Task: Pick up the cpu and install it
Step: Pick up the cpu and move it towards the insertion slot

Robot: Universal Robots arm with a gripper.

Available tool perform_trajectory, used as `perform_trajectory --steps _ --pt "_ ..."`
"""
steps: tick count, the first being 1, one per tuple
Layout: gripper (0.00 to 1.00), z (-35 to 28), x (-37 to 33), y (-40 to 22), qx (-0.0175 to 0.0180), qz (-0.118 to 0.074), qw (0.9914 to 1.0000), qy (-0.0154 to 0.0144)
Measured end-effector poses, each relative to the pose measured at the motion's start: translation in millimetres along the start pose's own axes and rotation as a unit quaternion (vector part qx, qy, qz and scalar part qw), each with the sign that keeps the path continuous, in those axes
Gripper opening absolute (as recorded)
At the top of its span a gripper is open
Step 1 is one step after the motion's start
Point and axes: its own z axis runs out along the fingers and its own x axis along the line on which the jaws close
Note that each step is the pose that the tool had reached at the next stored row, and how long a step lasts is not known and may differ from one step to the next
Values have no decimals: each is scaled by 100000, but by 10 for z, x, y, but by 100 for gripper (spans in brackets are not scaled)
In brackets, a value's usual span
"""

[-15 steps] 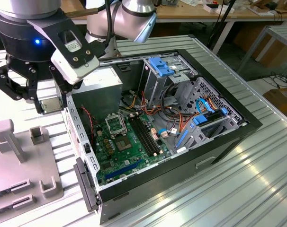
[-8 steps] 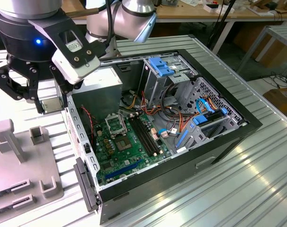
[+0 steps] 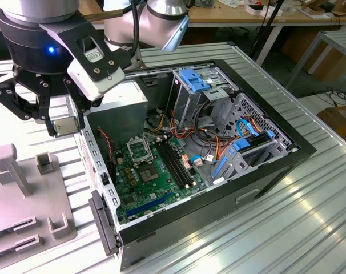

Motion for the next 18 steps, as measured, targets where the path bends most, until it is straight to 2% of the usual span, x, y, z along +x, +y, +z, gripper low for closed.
perform_trajectory --steps 12,18 --pt "47 -1 -142 -1 3 0 100000 3" --pt "47 0 -246 -2 -4 -4 100000 1"
